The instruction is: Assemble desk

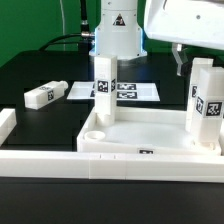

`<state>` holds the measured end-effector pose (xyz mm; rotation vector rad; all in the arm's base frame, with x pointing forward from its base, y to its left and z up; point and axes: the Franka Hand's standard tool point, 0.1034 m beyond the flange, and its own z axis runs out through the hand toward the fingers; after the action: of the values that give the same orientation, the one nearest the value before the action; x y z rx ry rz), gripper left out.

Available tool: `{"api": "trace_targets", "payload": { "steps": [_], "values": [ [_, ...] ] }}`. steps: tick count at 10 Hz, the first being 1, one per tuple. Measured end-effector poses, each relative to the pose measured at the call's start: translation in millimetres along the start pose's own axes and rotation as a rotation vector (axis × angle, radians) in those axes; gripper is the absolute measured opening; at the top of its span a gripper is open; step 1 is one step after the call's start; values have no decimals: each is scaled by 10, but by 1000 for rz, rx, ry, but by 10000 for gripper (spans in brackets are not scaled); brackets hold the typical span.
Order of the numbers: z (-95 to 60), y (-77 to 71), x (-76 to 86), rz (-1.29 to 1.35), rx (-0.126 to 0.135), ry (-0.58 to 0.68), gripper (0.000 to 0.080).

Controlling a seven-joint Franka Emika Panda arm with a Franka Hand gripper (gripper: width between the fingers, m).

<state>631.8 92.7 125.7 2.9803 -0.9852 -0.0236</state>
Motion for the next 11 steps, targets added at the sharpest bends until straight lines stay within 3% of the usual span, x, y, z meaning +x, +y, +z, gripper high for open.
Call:
{"api": "trace_targets", "payload": {
  "steps": [2,9,11],
  "values": [
    [12,-17,-24,-126,-6,1,648],
    [29,-34,-54,-655,-70,23,648],
    [28,-7,-26,-704,-70,21,648]
  ]
}}
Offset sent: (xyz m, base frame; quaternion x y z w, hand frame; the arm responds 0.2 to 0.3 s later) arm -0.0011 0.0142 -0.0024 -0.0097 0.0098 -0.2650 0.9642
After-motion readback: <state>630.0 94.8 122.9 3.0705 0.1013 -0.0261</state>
